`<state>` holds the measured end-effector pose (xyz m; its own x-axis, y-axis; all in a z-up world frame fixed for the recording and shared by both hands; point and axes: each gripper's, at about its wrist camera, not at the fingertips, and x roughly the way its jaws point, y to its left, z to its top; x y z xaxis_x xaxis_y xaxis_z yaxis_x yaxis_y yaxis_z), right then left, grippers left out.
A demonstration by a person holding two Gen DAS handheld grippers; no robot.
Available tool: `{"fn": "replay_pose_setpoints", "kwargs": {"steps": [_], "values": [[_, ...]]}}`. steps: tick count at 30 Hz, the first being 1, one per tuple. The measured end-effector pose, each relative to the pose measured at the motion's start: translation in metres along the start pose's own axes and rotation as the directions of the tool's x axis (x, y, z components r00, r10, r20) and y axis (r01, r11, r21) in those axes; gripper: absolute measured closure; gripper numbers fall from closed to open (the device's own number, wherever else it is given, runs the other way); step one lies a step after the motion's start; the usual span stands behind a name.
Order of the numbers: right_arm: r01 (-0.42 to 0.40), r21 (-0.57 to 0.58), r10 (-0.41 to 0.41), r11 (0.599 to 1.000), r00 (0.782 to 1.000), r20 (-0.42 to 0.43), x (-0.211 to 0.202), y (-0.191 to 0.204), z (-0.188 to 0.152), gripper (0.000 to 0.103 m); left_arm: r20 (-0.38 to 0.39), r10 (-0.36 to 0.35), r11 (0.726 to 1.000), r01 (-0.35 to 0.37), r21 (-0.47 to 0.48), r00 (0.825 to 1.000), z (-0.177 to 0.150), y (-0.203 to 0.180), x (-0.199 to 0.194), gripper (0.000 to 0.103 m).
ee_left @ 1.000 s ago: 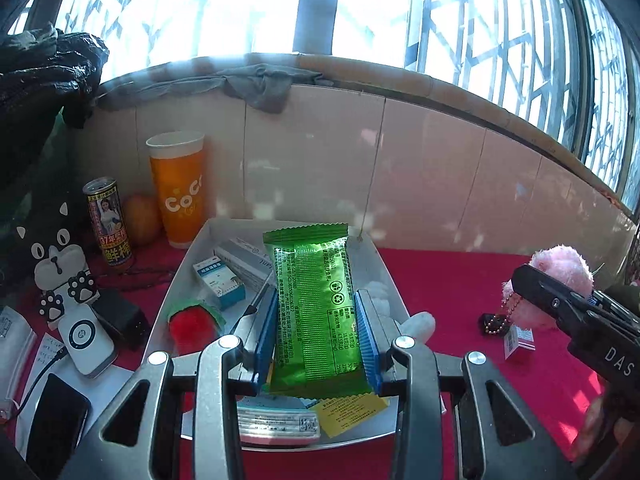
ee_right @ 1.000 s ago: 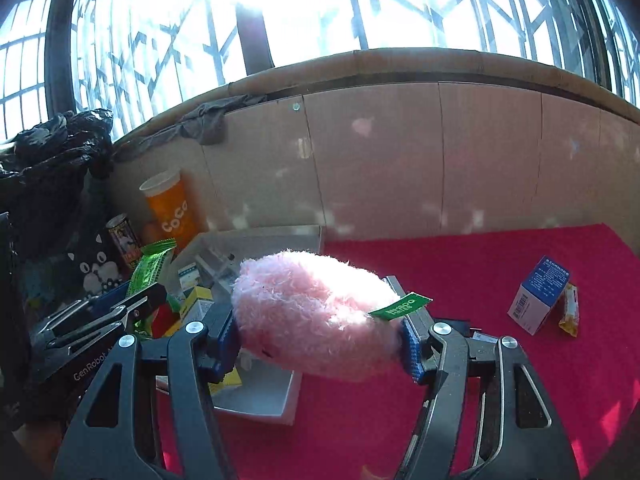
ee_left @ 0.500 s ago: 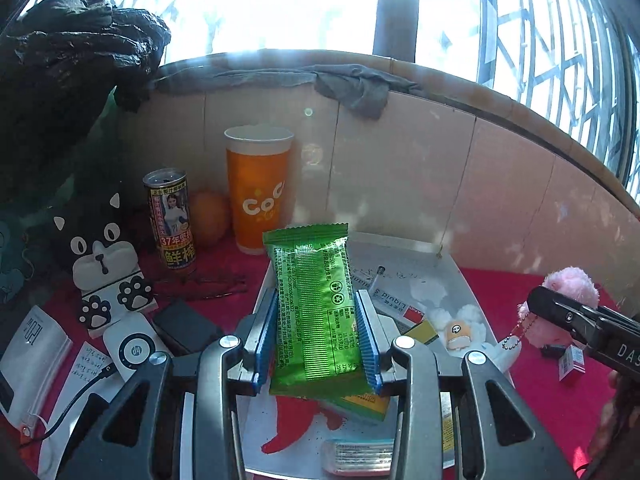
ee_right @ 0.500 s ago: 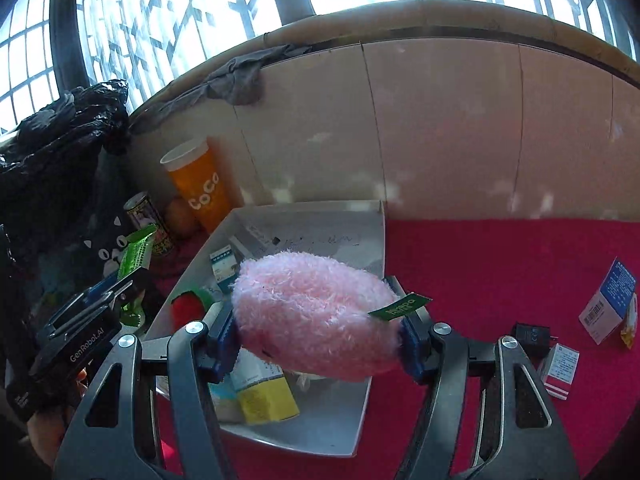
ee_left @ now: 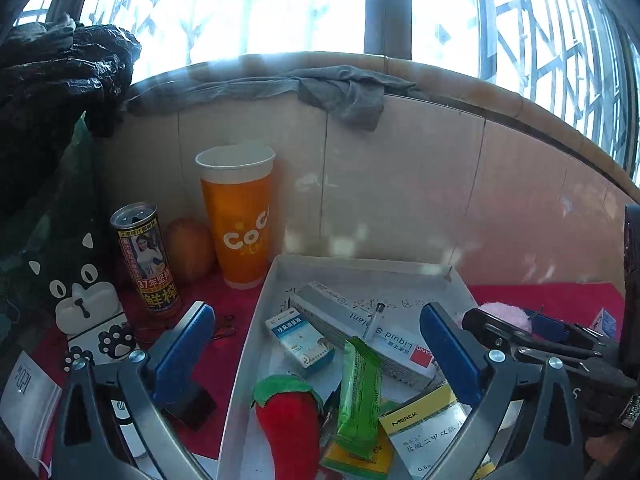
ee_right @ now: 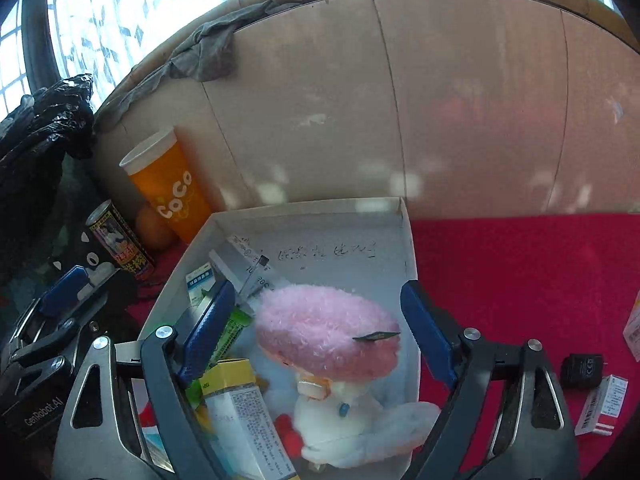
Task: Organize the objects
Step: 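Carry the packet and plush ball over the tray and open both tools, then grasp the red-white medicine box with the left tool while the right tool grasps the blue medicine box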
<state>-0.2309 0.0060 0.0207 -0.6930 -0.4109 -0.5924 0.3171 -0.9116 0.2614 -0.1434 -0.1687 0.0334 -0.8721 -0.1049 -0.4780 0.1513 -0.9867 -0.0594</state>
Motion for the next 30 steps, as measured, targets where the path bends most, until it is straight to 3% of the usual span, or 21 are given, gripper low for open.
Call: {"fn": "replay_pose_setpoints", "kwargs": {"steps": [3, 8, 14, 18, 21, 23, 26, 30], "values": [[0.018, -0.014, -0.017, 1.0, 0.999, 0.04, -0.014, -0.002, -0.004, 0.0, 0.01, 0.001, 1.0, -0.001, -0.029, 1.0, 0.0, 0.006, -0.008, 0.0], [0.03, 0.005, -0.03, 1.0, 0.994, 0.102, -0.042, -0.01, -0.012, 0.0, 0.037, -0.037, 0.998, 0.038, -0.047, 0.999, 0.0, -0.002, -0.026, 0.0], [0.073, 0.028, -0.076, 0.997, 0.988, 0.132, -0.065, -0.032, -0.022, 0.0, 0.033, -0.096, 0.995, 0.095, 0.008, 0.995, 0.0, -0.032, -0.039, 0.0], [0.131, 0.088, -0.143, 0.987, 0.979, 0.143, -0.082, -0.069, -0.025, 0.0, 0.01, -0.133, 0.99, 0.133, 0.041, 0.991, -0.006, -0.055, -0.043, 0.0], [0.196, 0.162, -0.224, 0.967, 0.958, 0.18, -0.104, -0.107, -0.022, 0.0, -0.025, -0.182, 0.981, 0.183, 0.071, 0.983, -0.012, -0.079, -0.043, 0.0], [0.265, 0.232, -0.311, 0.936, 0.932, 0.187, -0.121, -0.14, -0.018, 0.0, -0.06, -0.234, 0.967, 0.239, 0.094, 0.97, -0.018, -0.101, -0.042, 0.0], [0.351, 0.354, -0.421, 0.867, 0.896, 0.143, -0.137, -0.194, -0.013, 0.0, -0.145, -0.323, 0.933, 0.34, 0.116, 0.935, -0.029, -0.138, -0.037, 0.0], [0.401, 0.48, -0.48, 0.78, 0.876, 0.049, -0.145, -0.253, -0.018, 0.0, -0.229, -0.373, 0.887, 0.418, 0.195, 0.899, -0.05, -0.193, -0.032, 0.0]]}}
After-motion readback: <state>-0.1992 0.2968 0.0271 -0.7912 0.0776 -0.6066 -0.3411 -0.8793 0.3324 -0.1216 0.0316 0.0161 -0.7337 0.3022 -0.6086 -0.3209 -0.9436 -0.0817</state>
